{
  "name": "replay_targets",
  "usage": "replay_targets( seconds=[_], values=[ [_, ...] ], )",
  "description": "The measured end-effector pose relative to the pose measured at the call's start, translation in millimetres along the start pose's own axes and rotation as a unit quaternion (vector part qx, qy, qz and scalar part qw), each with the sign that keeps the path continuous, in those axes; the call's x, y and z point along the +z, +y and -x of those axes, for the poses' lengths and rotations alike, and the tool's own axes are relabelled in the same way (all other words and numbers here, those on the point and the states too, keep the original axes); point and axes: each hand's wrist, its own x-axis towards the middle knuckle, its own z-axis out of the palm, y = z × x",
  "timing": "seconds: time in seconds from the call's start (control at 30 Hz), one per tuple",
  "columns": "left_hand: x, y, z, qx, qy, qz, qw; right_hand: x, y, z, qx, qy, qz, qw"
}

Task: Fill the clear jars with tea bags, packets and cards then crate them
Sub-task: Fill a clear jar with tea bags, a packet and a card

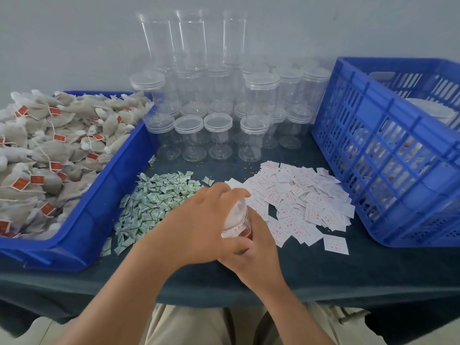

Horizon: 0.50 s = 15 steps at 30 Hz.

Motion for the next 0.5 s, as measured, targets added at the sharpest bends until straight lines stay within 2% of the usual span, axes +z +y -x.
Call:
replay_targets(
  seconds=[0.1,0.2,0.33,0.4,0.5],
  values=[
    [2.8,10.0,2.8,-0.017,0.015,-0.059,0.998,-0.2,-0.1,-0.9,-0.012,-0.013,-0.034,0.999],
    [8.2,18.4,3.4,-0.026,0.031,-0.064,0.997,0.6,-0.2,-0.9,-0.021,-0.006,-0.072,0.997],
    [24.9,33.2,-1.2,-0.06,0.108,-0.055,0.991,-0.3,-6.3,-4.2,-0.033,-0.004,-0.054,0.998],
    [29.3,35.0,-4.2,-0.049,0.125,-0.043,0.99,-2.6,-5.0,-6.1,-0.029,-0.007,-0.081,0.996],
    [25.8,29.2,-8.0,-0.018,0.111,-0.007,0.994,-8.1,-3.1,-7.0,-0.005,-0.025,-0.094,0.995]
  ],
)
